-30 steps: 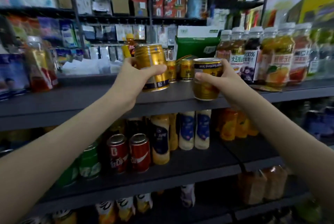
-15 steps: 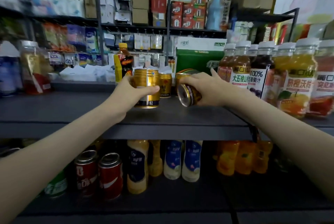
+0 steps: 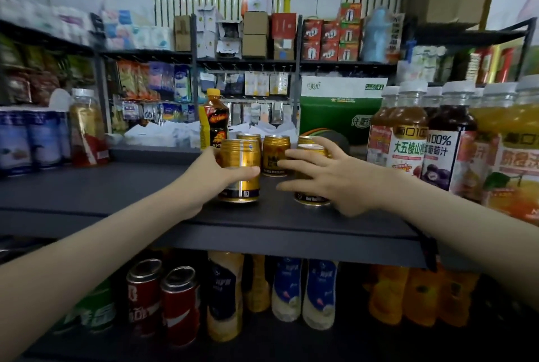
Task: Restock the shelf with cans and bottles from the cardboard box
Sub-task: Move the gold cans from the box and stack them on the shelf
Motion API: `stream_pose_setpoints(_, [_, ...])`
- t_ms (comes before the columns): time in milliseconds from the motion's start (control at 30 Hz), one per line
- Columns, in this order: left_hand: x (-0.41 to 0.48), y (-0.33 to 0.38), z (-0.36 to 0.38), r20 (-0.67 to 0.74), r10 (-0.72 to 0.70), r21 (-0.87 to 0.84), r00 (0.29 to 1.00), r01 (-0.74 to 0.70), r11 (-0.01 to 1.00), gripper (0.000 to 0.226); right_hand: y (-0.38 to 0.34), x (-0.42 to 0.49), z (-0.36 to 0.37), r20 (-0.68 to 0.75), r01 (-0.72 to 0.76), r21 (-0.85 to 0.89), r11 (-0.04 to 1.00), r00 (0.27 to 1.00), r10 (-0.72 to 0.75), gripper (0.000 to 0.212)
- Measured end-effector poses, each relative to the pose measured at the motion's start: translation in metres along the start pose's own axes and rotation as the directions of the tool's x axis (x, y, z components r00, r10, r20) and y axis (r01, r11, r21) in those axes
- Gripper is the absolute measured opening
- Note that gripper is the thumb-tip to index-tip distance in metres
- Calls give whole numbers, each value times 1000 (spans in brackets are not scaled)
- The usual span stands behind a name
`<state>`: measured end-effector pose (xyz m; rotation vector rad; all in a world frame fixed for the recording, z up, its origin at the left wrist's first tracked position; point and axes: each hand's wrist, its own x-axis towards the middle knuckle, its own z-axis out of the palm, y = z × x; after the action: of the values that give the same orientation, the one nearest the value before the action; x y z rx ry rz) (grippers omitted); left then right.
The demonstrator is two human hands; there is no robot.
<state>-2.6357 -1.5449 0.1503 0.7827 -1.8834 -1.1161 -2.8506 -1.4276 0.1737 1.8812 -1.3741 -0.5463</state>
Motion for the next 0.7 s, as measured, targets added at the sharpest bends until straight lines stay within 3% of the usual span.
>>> stream_pose_setpoints(67, [-1, 0, -3, 46, 26, 39, 999, -28, 999, 100, 1, -5, -5, -59, -91, 334, 938, 991, 117, 95])
stream_pose_setpoints(100, [-1, 0, -5, 69, 33, 57, 997, -37, 998, 98, 3, -6, -7, -89, -130, 527, 840, 974, 206, 93])
stream_pose_setpoints(167, [-1, 3, -8, 113, 23, 88, 993, -33, 996, 90, 11, -7, -8, -33, -171, 844, 508, 929, 368, 89])
stream_pose_setpoints(233, [-1, 4, -10, 146, 12, 122, 989, -30, 992, 89, 20, -9, -8, 122, -200, 968, 153, 904, 409, 85])
stream_pose_setpoints(333, [-1, 4, -12, 176, 4, 141, 984, -29, 990, 101, 28, -11, 0, 292, -258, 955, -143, 895, 337, 61])
stream_pose_setpoints(367, [0, 4, -12, 174, 5, 142, 985, -30, 989, 100, 28, -11, 2, 310, -258, 947, -192, 891, 332, 50])
stream_pose_setpoints(433, [4, 6, -11, 159, 5, 140, 987, -28, 990, 95, 28, -7, 6, 312, -260, 947, -190, 884, 347, 35])
stream_pose_setpoints(533, [11, 10, -8, 161, -25, 136, 987, 3, 991, 85, 35, 3, 13, 362, -319, 932, -172, 826, 431, 32])
stream_pose_setpoints(600, [14, 11, -8, 183, -50, 118, 982, 28, 993, 76, 43, 11, 23, 431, -366, 902, -230, 734, 524, 38])
stream_pose_setpoints(700, [19, 9, -10, 184, -59, 96, 981, 41, 994, 72, 52, 20, 36, 528, -482, 832, -274, 541, 655, 49])
